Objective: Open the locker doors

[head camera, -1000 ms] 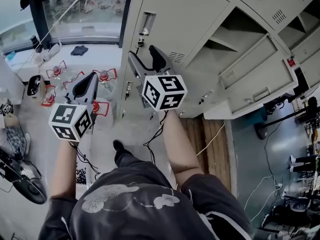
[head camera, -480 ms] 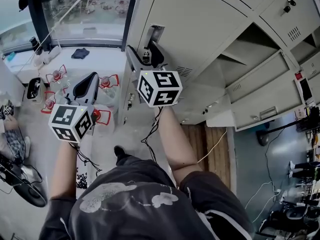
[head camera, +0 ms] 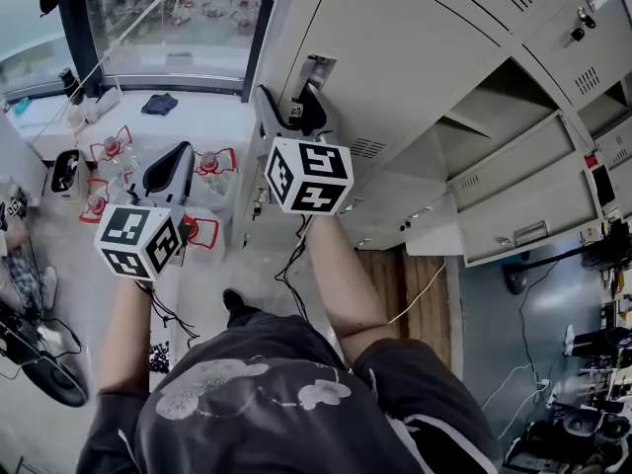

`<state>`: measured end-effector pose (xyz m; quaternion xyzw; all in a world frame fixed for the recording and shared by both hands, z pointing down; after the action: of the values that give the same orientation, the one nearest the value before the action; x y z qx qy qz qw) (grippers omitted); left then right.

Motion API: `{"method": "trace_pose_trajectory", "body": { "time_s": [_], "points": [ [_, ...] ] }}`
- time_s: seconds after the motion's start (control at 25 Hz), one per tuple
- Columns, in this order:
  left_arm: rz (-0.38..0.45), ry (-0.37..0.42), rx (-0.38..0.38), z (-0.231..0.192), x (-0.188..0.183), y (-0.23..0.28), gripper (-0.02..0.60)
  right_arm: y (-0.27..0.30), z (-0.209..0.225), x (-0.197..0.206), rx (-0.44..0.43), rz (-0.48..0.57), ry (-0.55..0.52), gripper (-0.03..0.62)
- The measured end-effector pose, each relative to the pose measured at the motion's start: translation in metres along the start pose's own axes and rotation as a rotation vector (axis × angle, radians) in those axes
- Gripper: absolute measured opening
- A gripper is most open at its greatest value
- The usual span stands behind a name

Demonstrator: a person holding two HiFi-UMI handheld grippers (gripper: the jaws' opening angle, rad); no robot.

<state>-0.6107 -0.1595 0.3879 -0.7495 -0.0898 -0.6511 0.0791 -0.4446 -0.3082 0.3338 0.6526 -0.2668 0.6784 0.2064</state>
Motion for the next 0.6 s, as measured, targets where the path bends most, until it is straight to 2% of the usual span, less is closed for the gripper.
{"method": "trace_pose_trajectory", "body": {
  "time_s": [0.12, 0.24, 0.4, 0.6],
  "points": [
    [-0.001, -0.004, 0.0, 0.002, 0.001, -0.003, 0.009, 0.0, 0.002, -0.004, -0.004, -0.032, 0.06, 0.291],
    [-0.004, 0.0, 0.005, 0.006, 0.001, -0.007, 0.009, -0.005, 0.0, -0.005, 0.02, -0.045, 0.055, 0.281],
    [-0.006, 0.002, 0.006, 0.009, 0.001, -0.015, 0.009, -0.017, 0.001, -0.007, 0.061, -0.059, 0.051, 0.195],
    [-0.011, 0.008, 0.016, 0.02, 0.001, -0.023, 0.009, -0.03, -0.001, -0.01, 0.079, -0.078, 0.031, 0.17]
  ]
}}
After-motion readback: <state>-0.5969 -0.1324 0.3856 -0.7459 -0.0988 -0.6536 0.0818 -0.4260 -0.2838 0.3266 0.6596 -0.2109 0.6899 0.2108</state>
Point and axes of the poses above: the fingertips, and each gripper's own axes: y forward along the fingers, z to its right, x out of its underside, the point moved 9 cm from there along -y, backward along the fingers, and after that the axes turned 7 degrees about x, right-handed, at the moved point
